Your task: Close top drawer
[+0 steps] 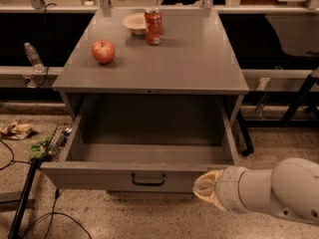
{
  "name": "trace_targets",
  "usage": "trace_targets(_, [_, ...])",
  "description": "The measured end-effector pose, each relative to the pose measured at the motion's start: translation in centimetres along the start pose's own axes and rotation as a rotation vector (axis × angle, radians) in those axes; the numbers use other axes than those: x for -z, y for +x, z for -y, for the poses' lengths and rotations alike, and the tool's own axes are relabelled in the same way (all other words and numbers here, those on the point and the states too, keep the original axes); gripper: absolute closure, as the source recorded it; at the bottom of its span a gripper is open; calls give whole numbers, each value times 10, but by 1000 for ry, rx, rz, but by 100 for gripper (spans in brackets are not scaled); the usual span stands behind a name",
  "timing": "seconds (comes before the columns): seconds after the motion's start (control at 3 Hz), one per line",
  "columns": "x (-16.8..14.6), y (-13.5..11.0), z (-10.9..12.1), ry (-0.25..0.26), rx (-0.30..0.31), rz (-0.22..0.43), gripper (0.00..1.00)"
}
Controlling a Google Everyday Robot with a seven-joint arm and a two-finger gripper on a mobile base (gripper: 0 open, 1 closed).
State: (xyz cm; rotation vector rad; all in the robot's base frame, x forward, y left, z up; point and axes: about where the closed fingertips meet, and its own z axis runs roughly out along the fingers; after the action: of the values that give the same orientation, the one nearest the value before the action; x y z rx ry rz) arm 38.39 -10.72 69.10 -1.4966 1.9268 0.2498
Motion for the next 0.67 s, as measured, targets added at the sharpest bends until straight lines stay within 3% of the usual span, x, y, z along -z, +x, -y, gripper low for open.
trace_targets(0.67, [-50, 25, 11, 74, 86, 19, 100])
